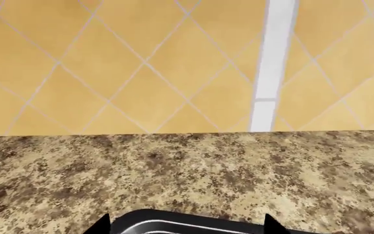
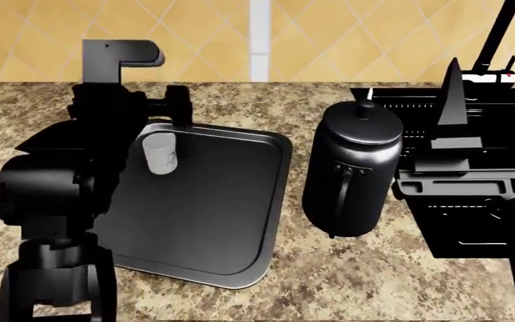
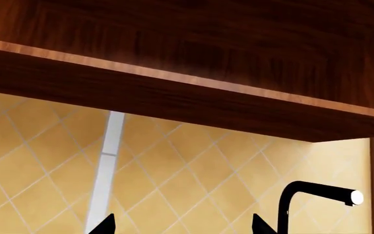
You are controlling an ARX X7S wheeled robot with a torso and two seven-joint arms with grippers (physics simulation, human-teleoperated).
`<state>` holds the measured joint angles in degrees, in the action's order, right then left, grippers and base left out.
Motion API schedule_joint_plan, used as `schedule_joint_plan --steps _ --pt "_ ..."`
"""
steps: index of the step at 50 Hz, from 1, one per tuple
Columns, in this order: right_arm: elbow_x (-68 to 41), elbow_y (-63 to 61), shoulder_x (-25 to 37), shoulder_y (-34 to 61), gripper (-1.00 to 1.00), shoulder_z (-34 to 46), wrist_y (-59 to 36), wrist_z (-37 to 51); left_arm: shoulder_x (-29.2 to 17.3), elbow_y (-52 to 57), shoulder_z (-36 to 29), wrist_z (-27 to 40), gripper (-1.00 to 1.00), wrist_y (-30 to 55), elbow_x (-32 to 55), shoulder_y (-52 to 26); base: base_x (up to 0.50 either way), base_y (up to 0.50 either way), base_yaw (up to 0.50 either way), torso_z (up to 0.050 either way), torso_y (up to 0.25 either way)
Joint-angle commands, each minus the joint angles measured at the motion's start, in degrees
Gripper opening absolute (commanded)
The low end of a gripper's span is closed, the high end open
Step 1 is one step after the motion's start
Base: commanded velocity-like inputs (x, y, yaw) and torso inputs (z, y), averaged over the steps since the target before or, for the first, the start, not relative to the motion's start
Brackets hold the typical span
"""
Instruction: Pick the kettle from the counter and place it on the tray. Then pick the mug from the cabinet and place it on the tray. Then close the cabinet doors.
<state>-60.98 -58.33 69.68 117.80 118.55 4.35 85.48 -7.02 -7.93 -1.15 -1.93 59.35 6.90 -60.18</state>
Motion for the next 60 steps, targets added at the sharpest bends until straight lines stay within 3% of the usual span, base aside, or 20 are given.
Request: schedule_joint_plan --steps 1,7,12,17,24,27,31,35,45,51,53,54,60 --pt "-0.25 -0.31 0.26 -0.02 1.00 -0.50 -0.28 0.09 -1.55 29.48 2.01 -3.04 1.00 17.48 6.69 0.02 0.00 0.00 0.00 0.000 0.000" --pt "-0.06 -0.53 0.63 -0.18 1.00 -0.60 -0.28 0.00 -2.11 48.91 3.69 -4.49 1.00 30.58 14.22 3.44 0.00 0.00 0.00 0.000 0.000" --pt "0.07 -0.37 1.33 -0.34 1.00 -0.61 -0.12 -0.44 -9.16 53.96 9.35 19.52 1.00 30.57 53.06 8.65 0.00 0.00 0.00 0.000 0.000" --pt "0.18 -0.61 2.24 -0.21 1.00 -0.64 -0.44 -0.66 -13.00 57.71 12.84 37.98 1.00 29.12 81.08 14.09 0.00 0.00 0.00 0.000 0.000" --pt "0.38 -0.72 2.83 -0.22 1.00 -0.72 -0.51 -0.68 -15.93 67.73 12.16 44.41 1.00 25.18 92.91 24.17 0.00 0.00 0.00 0.000 0.000" --pt "0.68 -0.84 2.86 -0.44 1.00 -0.63 -0.53 -0.52 -12.21 67.90 13.93 51.58 1.00 30.50 102.86 24.16 0.00 0.00 0.00 0.000 0.000" --pt "0.93 -0.83 2.88 -0.67 1.00 -0.52 -0.44 -0.49 -11.38 67.91 10.15 59.60 1.00 30.61 110.24 23.98 0.00 0.00 0.00 0.000 0.000" --pt "1.29 -0.60 2.84 -1.18 1.00 -0.37 -0.12 -0.48 -10.04 67.92 6.32 61.90 1.00 30.63 110.86 24.49 0.00 0.00 0.00 0.000 0.000" --pt "1.50 -0.82 2.33 -1.33 1.00 -0.28 -0.41 -0.05 -6.59 67.92 -0.48 56.02 1.00 30.62 101.22 25.07 0.00 0.00 0.00 0.000 0.000" --pt "1.99 -0.47 2.35 -1.95 1.00 -0.07 -0.13 -0.12 -4.87 67.92 -3.12 43.73 1.00 30.42 84.79 26.16 0.00 0.00 0.00 0.000 0.000" --pt "2.22 -0.21 2.35 -2.25 1.00 -0.04 0.08 -0.24 -13.49 67.92 -17.65 36.09 1.00 15.52 68.58 27.37 0.00 0.00 0.00 0.000 0.000" --pt "2.34 -0.22 2.39 -2.37 1.00 -0.02 0.13 -0.22 -14.61 67.85 -20.57 33.94 1.00 12.85 63.65 28.47 0.00 0.00 0.00 0.000 0.000" --pt "2.23 -0.29 2.52 -2.33 1.00 -0.19 -0.09 -0.35 -12.12 63.27 -25.95 31.49 1.00 10.49 54.93 27.79 0.00 0.00 0.00 0.000 0.000"
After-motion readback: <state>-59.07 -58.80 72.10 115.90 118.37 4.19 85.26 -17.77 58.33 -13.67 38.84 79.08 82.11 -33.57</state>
